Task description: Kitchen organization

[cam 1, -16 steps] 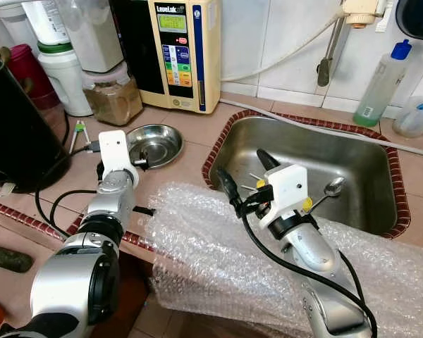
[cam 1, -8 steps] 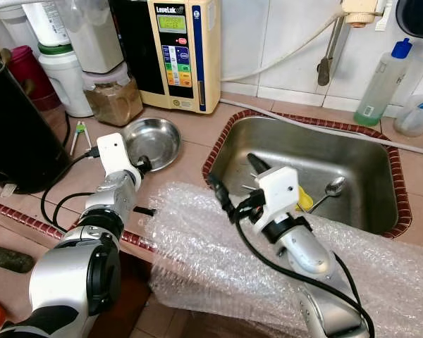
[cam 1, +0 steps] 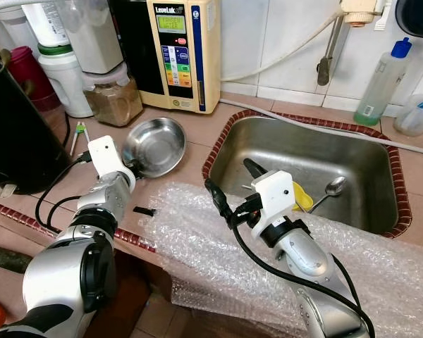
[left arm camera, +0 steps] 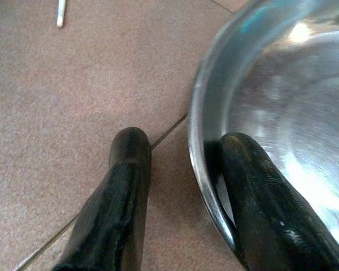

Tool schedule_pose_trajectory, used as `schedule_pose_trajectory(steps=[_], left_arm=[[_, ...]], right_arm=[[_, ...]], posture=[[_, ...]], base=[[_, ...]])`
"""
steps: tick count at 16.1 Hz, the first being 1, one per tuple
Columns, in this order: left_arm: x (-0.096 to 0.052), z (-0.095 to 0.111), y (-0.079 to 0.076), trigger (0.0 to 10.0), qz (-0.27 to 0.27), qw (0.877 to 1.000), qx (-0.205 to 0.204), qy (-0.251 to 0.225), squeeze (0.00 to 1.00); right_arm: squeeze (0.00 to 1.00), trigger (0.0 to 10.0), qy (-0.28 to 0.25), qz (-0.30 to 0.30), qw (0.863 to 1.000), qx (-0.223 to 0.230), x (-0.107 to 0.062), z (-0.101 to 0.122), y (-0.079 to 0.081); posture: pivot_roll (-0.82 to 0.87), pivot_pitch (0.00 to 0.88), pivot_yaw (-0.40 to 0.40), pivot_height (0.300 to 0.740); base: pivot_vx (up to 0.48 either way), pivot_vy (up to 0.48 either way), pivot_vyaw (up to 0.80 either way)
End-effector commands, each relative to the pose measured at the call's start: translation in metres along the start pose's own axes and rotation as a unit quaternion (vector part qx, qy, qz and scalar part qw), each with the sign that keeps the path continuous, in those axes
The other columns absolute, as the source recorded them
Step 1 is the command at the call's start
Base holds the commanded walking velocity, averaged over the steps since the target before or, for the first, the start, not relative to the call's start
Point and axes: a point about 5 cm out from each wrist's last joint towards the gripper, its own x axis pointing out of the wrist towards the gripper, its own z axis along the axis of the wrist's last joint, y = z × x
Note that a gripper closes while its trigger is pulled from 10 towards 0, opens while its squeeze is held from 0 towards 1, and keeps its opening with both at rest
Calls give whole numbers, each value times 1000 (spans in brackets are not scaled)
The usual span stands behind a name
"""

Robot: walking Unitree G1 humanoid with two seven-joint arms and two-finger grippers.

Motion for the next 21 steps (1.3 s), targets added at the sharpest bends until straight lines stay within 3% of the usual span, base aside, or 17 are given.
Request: schedule_pose_trajectory(steps=[1, 6, 11, 17, 19, 21], left_arm=[[0, 1, 8, 0, 10, 1000, -5, 7, 0], [0, 0, 19, 0, 14, 1000, -5, 19, 0], [-4, 13, 23, 0, 10, 1000, 10, 8, 0], [-10, 1, 26, 0, 2, 1000, 24, 12, 0], [-11, 2, 23, 0, -8, 1000, 29, -7, 0], [-14, 11, 12, 0, -30, 997, 24, -72, 0]], right_arm=[[0, 10000, -7, 8, 1000, -3, 2, 4, 3], [0, 10000, -1, 11, 1000, -6, 2, 2, 2], [0, 10000, 2, 13, 1000, -8, 3, 1, 3], [0, 10000, 7, 24, 1000, -7, 6, -2, 4], [0, 10000, 9, 27, 1000, -6, 6, -2, 3], [0, 10000, 14, 36, 999, -6, 6, -4, 2]], posture=[[-58, 24, 102, 740], [-50, 27, 100, 740], [-36, 24, 99, 740], [-23, 17, 94, 740], [-23, 17, 94, 740], [-27, 13, 91, 740]], base=[[0, 0, 0], [0, 0, 0], [0, 0, 0], [0, 0, 0], [0, 0, 0], [0, 0, 0]])
